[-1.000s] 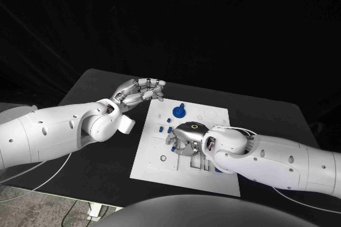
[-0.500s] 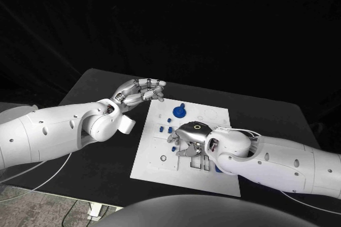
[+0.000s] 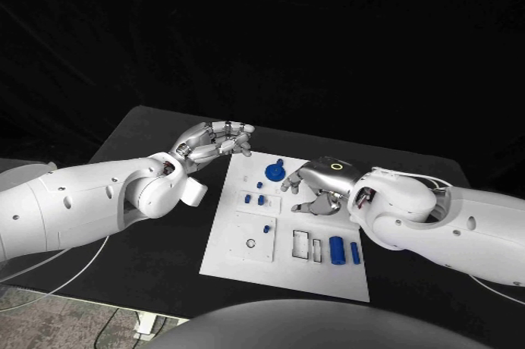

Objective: Assemble the parts on the task board

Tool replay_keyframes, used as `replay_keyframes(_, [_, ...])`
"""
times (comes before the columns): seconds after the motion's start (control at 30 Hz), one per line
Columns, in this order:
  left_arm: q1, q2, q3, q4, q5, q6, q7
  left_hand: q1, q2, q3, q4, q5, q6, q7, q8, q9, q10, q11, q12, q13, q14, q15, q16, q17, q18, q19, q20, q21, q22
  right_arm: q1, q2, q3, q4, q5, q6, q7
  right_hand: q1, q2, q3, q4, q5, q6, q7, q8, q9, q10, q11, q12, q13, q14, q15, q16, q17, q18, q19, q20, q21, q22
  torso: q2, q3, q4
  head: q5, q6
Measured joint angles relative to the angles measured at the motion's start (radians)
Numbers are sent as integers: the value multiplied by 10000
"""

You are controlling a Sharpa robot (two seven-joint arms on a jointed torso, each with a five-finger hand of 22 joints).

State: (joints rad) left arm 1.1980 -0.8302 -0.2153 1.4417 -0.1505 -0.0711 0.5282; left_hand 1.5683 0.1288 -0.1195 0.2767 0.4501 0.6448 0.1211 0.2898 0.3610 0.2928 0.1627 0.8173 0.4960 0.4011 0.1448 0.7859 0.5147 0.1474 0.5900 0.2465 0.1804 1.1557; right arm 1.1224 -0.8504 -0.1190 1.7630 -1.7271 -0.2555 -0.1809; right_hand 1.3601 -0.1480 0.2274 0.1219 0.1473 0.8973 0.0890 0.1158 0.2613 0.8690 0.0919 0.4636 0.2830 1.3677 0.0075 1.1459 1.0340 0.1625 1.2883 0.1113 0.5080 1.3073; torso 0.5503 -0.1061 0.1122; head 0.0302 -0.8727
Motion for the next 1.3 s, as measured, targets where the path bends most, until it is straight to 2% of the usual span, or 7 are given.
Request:
replay_keyframes(0.23, [-9, 12, 0, -37, 0, 1, 0, 0, 0, 0, 0, 0, 0, 0, 0, 0, 0, 0, 0, 1, 0, 0, 0, 1, 1, 0, 0, 0, -1, 114, -539, -12, -20, 183, 23, -117, 7, 7, -149, 149, 0, 16, -16, 0, -58, -332, -26, 52, -3, 292, -25, 421, 396, 0, 426, -42, 862, 0, 0, 9, -18, 4, 0])
replay_keyframes(0.5, [-68, 19, 0, -82, 0, 1, 0, 0, 0, 0, 0, 0, -22, 22, 0, -5, 0, 0, 0, -17, -29, 29, 0, 1, 1, 0, 0, -23, -1, -174, -721, -36, -442, 246, 301, -276, 7, 6, -425, 513, -198, -172, -297, -244, -257, -979, 130, -430, -369, 291, -26, 341, 206, 0, 463, -77, 744, 8, -2, 15, -18, 4, 0])
replay_keyframes(0.83, [-122, 26, 0, -133, -1, 3, 0, 0, 0, 0, 0, 0, -36, 36, 0, -10, -27, 26, 0, -24, -37, 37, 0, -8, 1, 0, 0, -36, -2, -482, -498, -41, -928, 280, 633, -380, 75, -62, -490, 661, -198, -200, -262, -244, -356, -1035, 181, -535, -534, 291, -25, 321, 122, 0, 463, -77, 651, 6, 5, 15, -7, -39, 0])
replay_keyframes(0.87, [-124, 27, 0, -134, -1, 4, 0, 0, 0, 0, 0, 0, -36, 36, 0, -10, -38, 37, 0, -23, -36, 37, 0, -8, 1, 0, 0, -36, -2, -508, -464, -41, -987, 282, 647, -380, 187, -50, -465, 686, -62, -149, -211, -244, -370, -1035, 181, -535, -564, 291, -25, 321, 109, 0, 463, -77, 651, 6, 6, 14, -5, -40, 0])
replay_keyframes(0.93, [-126, 31, 0, -143, -1, 10, 0, 0, 0, 0, 0, 0, -36, 36, 0, -9, -38, 38, 0, -37, -37, 37, 0, -8, 1, -20, 20, -36, -2, -563, -382, -41, -1132, 287, 662, -374, 422, 74, -392, 648, 577, 18, -93, -230, -377, -935, 163, -535, -630, 291, -25, 281, 88, -1, 463, -77, 651, 6, 8, 14, -2, -42, 0])
replay_keyframes(1.03, [-129, 37, 0, -153, -1, 29, 0, 0, 0, 0, 0, 0, -36, 36, 0, -23, -38, 38, 0, -50, -36, 37, 0, -8, 1, -36, 36, -36, -2, -642, -280, -39, -1325, 294, 664, -324, 597, 166, -223, 503, 1380, 353, -99, -114, -377, -688, 124, -535, -724, 291, -25, 273, 79, 0, 463, -77, 608, 6, 9, 9, 0, -42, 0])
replay_keyframes(1.3, [-131, 43, 0, -159, 0, 82, 3, 0, 0, 0, 0, 0, -36, 36, 0, -22, -38, 38, 0, -49, -37, 37, 0, -8, 1, -36, 36, -36, -3, -832, -56, -39, -1736, 338, 607, -103, 807, 296, 153, 268, 1825, 982, -3, 180, -241, -79, 71, -573, -908, 291, -25, 272, 59, 0, 498, -41, 609, 4, 17, 5, 1, -14, 0])
